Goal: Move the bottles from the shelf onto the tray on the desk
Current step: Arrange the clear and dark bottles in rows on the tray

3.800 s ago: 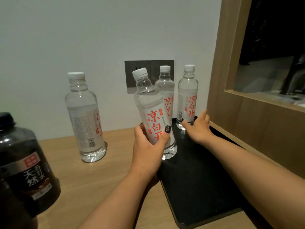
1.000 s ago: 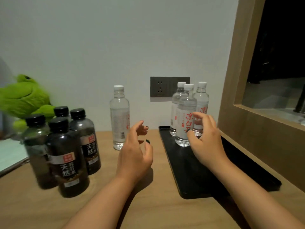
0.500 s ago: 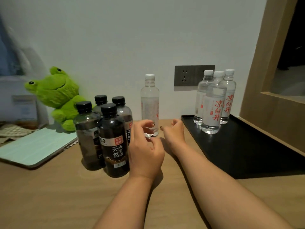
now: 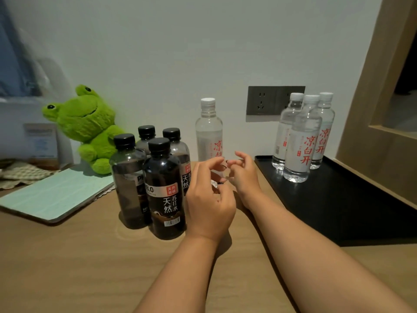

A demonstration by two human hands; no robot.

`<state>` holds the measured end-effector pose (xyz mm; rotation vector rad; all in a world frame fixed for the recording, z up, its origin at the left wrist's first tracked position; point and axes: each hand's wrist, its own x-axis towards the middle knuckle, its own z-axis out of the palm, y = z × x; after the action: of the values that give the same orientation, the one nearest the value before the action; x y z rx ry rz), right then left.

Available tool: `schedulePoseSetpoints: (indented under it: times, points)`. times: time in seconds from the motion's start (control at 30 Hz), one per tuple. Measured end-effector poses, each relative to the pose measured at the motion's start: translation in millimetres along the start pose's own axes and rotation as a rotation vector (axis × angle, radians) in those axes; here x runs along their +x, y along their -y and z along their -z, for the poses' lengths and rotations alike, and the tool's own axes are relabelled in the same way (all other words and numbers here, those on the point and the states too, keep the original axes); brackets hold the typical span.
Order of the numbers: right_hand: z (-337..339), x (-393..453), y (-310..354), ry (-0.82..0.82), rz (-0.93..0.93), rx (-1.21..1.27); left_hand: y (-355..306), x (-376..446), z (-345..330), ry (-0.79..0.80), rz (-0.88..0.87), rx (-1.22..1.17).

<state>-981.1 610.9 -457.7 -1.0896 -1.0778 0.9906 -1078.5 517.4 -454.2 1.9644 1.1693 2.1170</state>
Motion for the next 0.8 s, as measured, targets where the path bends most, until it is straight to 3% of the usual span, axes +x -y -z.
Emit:
schedulePoseSetpoints:
  times: [0.13, 0.33, 0.4, 0.5, 0.67, 0.8]
  points:
    - [-2.7, -14.2, -4.1, 0.304, 0.037, -0.128, -16.7, -7.9, 14.4, -0.038, -0.055, -0.023]
    - [-8.2, -0.5, -10.6, 0.086, 0.127, -0.443, -25.6, -25.0, 59.4, -0.262, -0.158, 0.142]
    - [-10.3, 2.2, -8.3, 0.145, 0.118, -0.395, -17.5, -27.4, 68.8, -0.321, 0.024, 0.116]
    - [-17.5, -3.4, -5.1, 0.252, 0.134, -0.326, -3.6, -23.0, 69.1, -0.348, 0.448, 0.033]
    - [-14.3, -9.3, -11.0, 0.221, 0.195, -0.417, 5.9, -24.4, 59.3, -0.173, 0.516, 0.150]
    - [0.8, -26.5, -13.1, 0.172, 0.228, -0.438, 6.2, -21.4, 58.7, -0.125, 0.581, 0.285]
